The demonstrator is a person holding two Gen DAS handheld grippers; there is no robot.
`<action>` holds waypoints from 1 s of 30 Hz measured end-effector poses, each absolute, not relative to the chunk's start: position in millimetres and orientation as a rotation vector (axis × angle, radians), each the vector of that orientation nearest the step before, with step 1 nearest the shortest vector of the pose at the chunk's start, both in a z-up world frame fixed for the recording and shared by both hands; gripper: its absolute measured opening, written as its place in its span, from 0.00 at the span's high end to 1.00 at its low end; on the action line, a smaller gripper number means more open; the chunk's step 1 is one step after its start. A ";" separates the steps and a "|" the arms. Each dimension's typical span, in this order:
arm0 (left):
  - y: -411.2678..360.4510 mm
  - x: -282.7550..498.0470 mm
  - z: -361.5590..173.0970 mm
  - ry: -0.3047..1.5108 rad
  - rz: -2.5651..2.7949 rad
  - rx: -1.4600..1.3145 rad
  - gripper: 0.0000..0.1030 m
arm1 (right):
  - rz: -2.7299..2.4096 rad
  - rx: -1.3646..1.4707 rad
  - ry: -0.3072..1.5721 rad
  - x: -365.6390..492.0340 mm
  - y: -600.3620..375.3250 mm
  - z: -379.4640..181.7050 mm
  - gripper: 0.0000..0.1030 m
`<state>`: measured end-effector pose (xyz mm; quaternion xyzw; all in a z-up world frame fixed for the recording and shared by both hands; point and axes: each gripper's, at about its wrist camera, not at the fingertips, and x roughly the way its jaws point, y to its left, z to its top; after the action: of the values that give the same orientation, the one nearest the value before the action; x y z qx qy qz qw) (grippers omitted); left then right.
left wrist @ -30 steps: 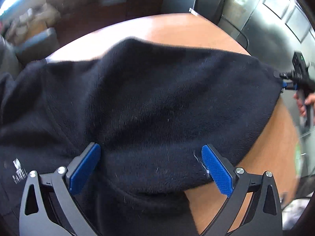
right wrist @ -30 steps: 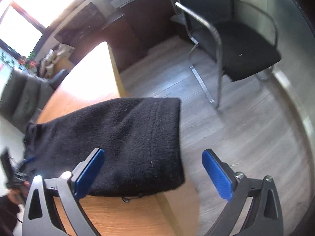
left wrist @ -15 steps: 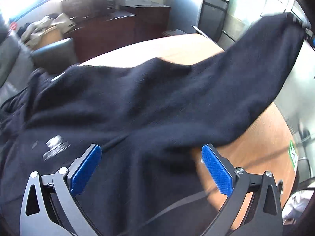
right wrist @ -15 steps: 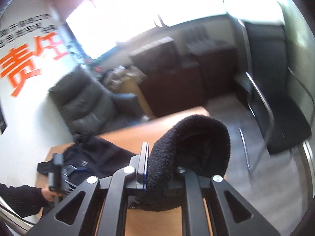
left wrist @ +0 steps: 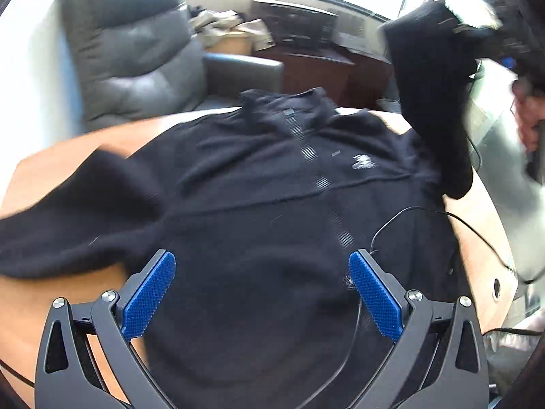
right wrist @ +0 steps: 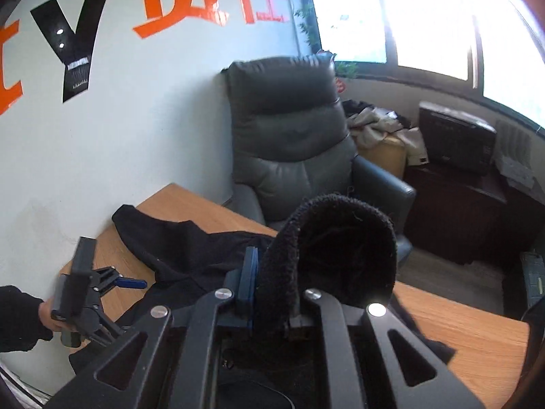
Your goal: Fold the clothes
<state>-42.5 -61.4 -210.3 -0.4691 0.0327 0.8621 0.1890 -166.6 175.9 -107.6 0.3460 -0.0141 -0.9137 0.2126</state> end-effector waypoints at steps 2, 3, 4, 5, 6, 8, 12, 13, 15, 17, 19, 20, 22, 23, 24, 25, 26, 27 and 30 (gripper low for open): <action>-92.0 -30.4 -208.7 0.071 2.430 -1.333 0.00 | -2.484 1.023 -0.016 -193.2 132.7 -146.7 0.89; -102.5 -25.0 -211.1 0.071 2.430 -1.340 0.00 | -2.456 1.055 -0.012 -206.4 112.8 -166.1 0.89; -111.7 -20.6 -213.7 0.071 2.430 -1.347 0.00 | -2.422 1.093 -0.013 -219.1 93.0 -185.5 0.89; -118.2 -18.0 -217.8 0.068 2.429 -1.355 0.00 | -2.396 1.122 0.001 -227.6 76.1 -203.1 0.89; -125.2 -15.6 -223.4 0.053 2.424 -1.364 0.00 | -2.375 1.149 0.034 -234.2 58.9 -220.5 0.89; -131.1 -15.0 -232.9 0.037 2.417 -1.373 0.00 | -2.338 1.206 0.101 -244.1 26.7 -251.0 0.89; -140.1 -12.0 -241.9 0.015 2.408 -1.380 0.00 | -2.337 1.278 0.114 -251.7 0.5 -283.8 0.86; -140.6 -12.5 -241.5 0.012 2.406 -1.374 0.00 | -2.338 1.280 0.101 -250.9 0.2 -284.5 0.83; -140.9 -10.9 -234.2 0.014 2.404 -1.355 0.00 | -2.332 1.276 0.068 -248.1 0.6 -283.6 0.74; -137.4 -11.6 -225.1 0.021 2.405 -1.326 0.00 | -2.334 1.198 0.058 -231.8 5.7 -262.4 0.64; -129.0 -17.6 -217.9 0.025 2.398 -1.289 0.00 | -2.335 1.106 0.053 -213.0 11.6 -237.3 0.24; -124.7 -22.0 -216.9 0.027 2.389 -1.272 0.00 | -2.354 1.050 0.053 -200.7 20.8 -224.0 0.18; -111.2 -33.4 -219.0 0.037 2.360 -1.243 0.00 | -2.412 0.937 0.068 -171.3 51.1 -196.5 0.11; -104.4 -38.7 -225.9 0.041 2.335 -1.250 0.00 | -2.451 0.917 0.105 -154.3 71.7 -189.3 0.10; -97.6 -44.1 -232.8 0.045 2.309 -1.258 0.00 | -2.490 0.909 0.151 -137.2 92.0 -185.4 0.08; -90.8 -49.4 -239.7 0.048 2.284 -1.265 0.00 | -2.528 0.901 0.198 -120.1 112.2 -181.4 0.07; -84.3 -54.0 -246.9 0.051 2.258 -1.275 0.00 | -2.561 0.947 0.248 -105.9 132.7 -188.5 0.07; -77.2 -56.1 -256.4 0.060 2.229 -1.295 0.00 | -2.589 1.021 0.301 -93.0 153.3 -200.9 0.07; -58.2 -54.9 -284.7 0.146 2.188 -1.357 0.00 | -2.660 1.245 0.440 -56.1 214.4 -239.3 0.16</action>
<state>-54.9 -58.2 -284.7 -0.5055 0.0543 0.8152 0.2775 -56.1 214.4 -239.3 0.4175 0.1477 -0.8925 0.0857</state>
